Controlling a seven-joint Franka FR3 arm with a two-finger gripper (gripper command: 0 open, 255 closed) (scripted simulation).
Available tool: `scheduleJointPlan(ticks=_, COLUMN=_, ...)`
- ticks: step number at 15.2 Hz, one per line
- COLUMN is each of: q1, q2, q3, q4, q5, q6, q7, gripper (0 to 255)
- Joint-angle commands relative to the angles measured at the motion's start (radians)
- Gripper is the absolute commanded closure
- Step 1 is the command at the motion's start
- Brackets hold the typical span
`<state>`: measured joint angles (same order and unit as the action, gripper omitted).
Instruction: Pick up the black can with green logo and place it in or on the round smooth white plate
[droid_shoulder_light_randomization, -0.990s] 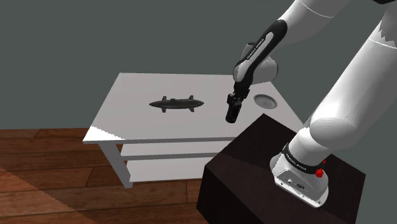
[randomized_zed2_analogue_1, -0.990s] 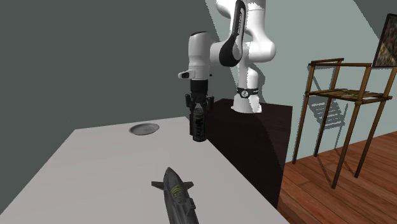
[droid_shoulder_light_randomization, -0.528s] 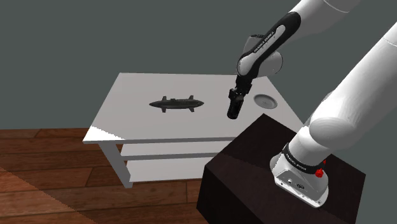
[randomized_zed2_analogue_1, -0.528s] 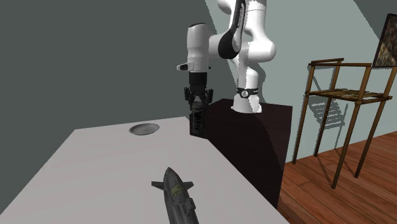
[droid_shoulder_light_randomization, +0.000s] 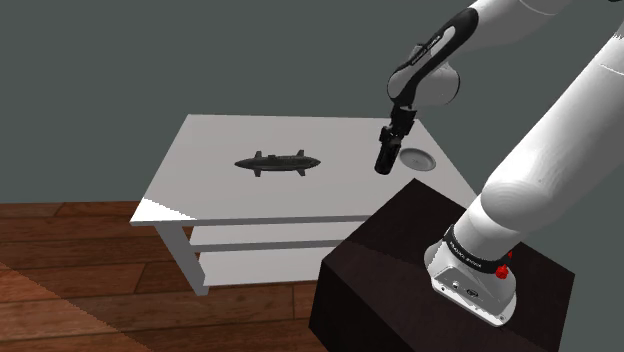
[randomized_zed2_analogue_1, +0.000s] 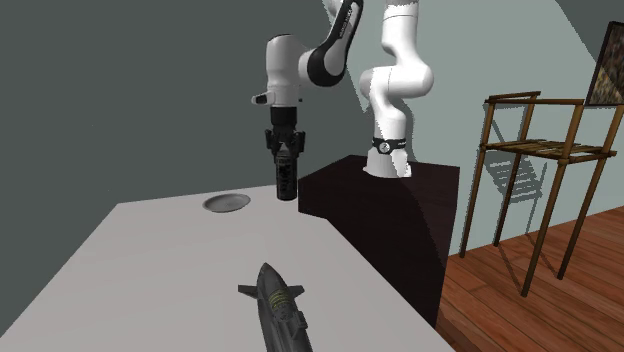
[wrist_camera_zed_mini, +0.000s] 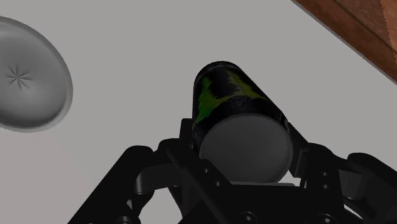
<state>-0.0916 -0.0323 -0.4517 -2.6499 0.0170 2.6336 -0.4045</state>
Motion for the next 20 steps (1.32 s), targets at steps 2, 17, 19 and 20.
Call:
scheduleJointPlan(ticks=2, q1=-0.035, q2=0.052, q3=-0.040, q4=0.068, q5=0.047, q6=-0.023, q7=-0.118, gripper=255)
scheduleJointPlan(ticks=17, q1=-0.291, q2=0.365, q3=-0.098, q4=0.530, q5=0.273, q6=-0.244, q7=-0.566, gripper=255)
scheduleJointPlan(ticks=19, q1=-0.335, q2=0.416, q3=-0.094, q4=0.610, q5=0.296, q6=-0.283, q7=-0.606, gripper=255)
scheduleJointPlan(ticks=20, q1=-0.357, q2=0.442, q3=-0.091, q4=0.651, q5=0.307, q6=-0.303, q7=-0.625, gripper=255)
